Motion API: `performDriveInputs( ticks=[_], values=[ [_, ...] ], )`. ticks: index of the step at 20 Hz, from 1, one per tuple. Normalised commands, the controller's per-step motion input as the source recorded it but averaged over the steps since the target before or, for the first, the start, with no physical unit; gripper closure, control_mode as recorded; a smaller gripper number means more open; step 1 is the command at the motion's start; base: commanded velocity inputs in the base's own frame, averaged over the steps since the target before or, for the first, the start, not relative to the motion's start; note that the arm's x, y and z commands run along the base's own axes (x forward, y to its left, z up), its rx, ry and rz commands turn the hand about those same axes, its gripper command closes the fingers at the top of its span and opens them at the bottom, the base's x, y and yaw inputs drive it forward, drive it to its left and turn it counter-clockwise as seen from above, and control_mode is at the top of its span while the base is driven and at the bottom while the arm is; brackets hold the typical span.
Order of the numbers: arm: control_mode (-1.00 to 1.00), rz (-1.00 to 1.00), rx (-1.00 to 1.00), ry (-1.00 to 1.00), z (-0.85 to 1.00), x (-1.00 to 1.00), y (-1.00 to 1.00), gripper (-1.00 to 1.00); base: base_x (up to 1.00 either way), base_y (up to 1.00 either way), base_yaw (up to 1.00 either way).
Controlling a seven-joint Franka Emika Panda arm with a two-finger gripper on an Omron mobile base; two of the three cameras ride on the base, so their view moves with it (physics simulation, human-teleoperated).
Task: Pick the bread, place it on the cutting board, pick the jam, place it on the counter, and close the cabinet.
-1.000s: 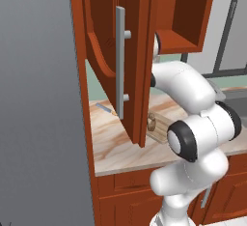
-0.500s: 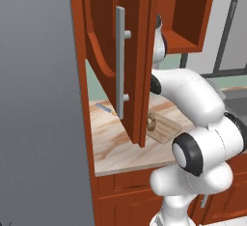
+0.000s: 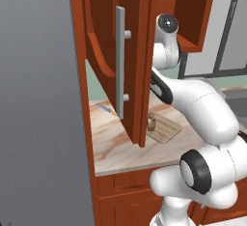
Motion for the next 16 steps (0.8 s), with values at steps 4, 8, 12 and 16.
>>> performDriveInputs(
  ticks=[4,8,12,16],
  values=[
    [-1.0,0.0,0.0,0.0,0.0,-0.53,-0.37,1.0,0.0,0.0,0.0],
    [-1.0,0.0,0.0,0.0,0.0,-0.61,-0.39,1.0,0.0,0.0,0.0],
    [-1.0,0.0,0.0,0.0,0.0,-0.63,-0.42,1.0,0.0,0.0,0.0],
    [-1.0,0.0,0.0,0.01,0.0,-0.56,-0.35,1.0,0.0,0.0,0.0]
  ],
)
